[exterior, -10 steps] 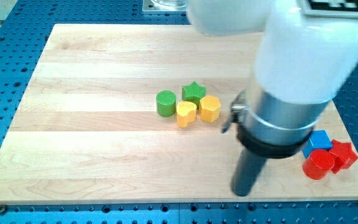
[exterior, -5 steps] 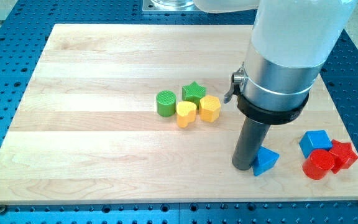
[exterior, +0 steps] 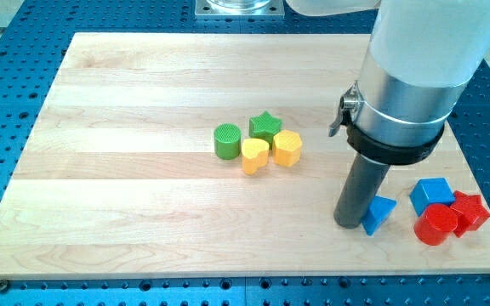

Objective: Move the triangle into the red circle

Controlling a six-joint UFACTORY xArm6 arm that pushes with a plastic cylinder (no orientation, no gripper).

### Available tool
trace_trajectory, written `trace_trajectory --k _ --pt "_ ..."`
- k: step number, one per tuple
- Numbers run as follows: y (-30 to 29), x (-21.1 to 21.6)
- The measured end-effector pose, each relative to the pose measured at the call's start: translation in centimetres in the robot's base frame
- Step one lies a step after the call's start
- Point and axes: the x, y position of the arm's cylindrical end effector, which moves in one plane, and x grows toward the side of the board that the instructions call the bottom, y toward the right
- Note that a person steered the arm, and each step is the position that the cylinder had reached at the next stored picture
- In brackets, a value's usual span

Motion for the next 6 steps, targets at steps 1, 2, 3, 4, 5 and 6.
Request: trace_trajectory --k 1,2,3,4,5,6 --pt "1.8 -0.2" --pt "2.7 -0.2" --pt "2.9 -0.2" --pt "2.9 -0.2" --pt "2.0 -3.5" --pt "1.7 -9.7"
